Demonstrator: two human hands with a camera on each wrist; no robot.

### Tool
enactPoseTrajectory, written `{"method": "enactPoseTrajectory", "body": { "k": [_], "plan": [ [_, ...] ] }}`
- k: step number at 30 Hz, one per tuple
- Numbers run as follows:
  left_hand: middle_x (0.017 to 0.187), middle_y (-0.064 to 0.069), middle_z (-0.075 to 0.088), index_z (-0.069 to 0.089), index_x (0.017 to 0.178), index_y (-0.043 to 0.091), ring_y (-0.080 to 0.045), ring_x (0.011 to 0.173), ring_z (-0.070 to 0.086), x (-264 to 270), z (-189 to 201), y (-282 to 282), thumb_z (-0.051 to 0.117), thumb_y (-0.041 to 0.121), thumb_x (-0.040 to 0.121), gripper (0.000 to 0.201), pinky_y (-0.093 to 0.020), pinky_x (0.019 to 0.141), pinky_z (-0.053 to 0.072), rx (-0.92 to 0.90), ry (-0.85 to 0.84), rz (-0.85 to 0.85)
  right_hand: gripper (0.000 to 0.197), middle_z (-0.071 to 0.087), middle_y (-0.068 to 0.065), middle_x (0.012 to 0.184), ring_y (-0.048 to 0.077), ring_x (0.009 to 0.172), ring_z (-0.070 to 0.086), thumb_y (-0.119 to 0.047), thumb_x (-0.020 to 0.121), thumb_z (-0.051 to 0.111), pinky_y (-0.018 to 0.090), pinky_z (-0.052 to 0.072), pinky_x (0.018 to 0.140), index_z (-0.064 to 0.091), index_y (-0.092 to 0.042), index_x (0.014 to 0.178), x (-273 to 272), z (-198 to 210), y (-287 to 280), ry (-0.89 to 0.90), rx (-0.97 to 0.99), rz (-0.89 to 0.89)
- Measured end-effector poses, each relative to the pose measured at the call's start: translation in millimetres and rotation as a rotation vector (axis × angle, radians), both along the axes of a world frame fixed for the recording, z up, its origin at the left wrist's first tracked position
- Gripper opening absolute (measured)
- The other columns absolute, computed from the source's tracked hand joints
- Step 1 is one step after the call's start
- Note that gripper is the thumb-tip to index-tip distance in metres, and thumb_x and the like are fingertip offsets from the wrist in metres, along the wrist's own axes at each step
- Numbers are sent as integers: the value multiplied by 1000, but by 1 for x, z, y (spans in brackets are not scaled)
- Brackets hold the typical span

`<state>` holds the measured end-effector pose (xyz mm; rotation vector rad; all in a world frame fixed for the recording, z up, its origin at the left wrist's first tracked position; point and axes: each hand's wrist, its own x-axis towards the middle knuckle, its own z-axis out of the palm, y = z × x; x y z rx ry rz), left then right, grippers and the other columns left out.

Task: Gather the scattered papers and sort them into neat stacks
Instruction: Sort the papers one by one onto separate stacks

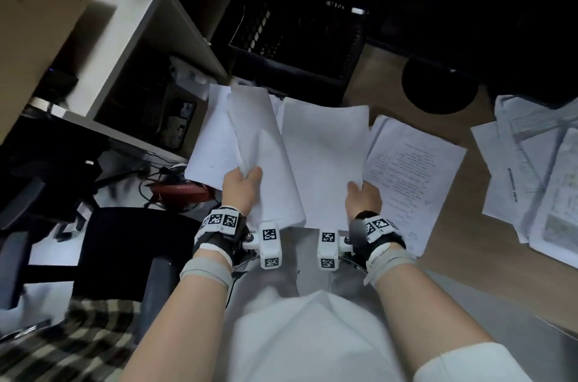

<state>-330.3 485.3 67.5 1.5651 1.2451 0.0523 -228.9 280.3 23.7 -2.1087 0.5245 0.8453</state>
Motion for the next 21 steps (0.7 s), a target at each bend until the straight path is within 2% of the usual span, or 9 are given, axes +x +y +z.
{"method": "enactPoseTrajectory", "body": {
  "k": [2,5,7,10,12,14,15,18,21],
  "plan": [
    [91,-13,76,68,77,12,-32,95,73,-2,1,16,62,35,75,24,-51,90,58,3,-9,35,38,57,18,136,37,122,54,-21,101,45,34,42,97,56,0,131,-4,-9,11,43,-29,-13],
    [92,-13,76,69,78,13,-33,98,72,-6,-3,35,63,31,77,18,-51,90,58,-8,2,22,43,53,21,140,38,122,54,-19,100,46,35,44,96,49,3,137,-12,-15,32,147,-69,-1],
    [89,-8,76,69,79,13,-31,97,72,-8,-7,47,64,24,84,13,-48,91,58,-14,18,7,42,51,20,142,37,125,52,-16,102,41,35,42,99,48,2,139,-14,-21,42,180,-115,-24],
    [89,-7,75,71,92,7,-31,96,72,-6,-12,65,61,18,92,15,-44,87,57,-32,59,-16,41,44,19,148,33,134,44,-10,104,33,35,34,109,44,5,141,-12,-21,39,187,-187,-97],
    [92,-9,75,71,99,5,-31,95,72,2,-13,76,61,21,91,21,-45,87,57,-38,62,-42,36,52,15,140,28,131,47,-12,104,34,34,31,112,51,0,133,-11,-13,33,171,-232,-156],
    [92,-8,75,71,99,5,-31,95,71,12,-13,86,62,26,89,25,-47,89,56,-39,65,-81,29,58,6,135,21,130,48,-13,104,37,31,22,118,57,-9,125,-10,1,40,193,-306,8],
    [92,-8,75,71,99,5,-32,95,71,16,-13,89,62,28,88,27,-47,89,56,-48,66,-96,29,57,6,136,21,131,47,-12,104,36,30,20,118,57,-10,126,-10,5,44,169,-368,52],
    [93,-9,75,71,96,8,-31,94,71,25,-9,94,63,33,85,29,-47,89,57,-83,63,-134,35,51,17,138,30,129,47,-10,103,34,36,32,110,48,-1,134,-8,5,63,158,-236,-153],
    [93,-10,74,69,95,9,-30,92,70,24,-9,97,62,39,82,33,-49,89,58,-96,77,-198,40,50,22,138,35,126,48,-11,102,36,39,39,102,44,3,138,-13,-2,81,150,-185,-150]
  ]
}}
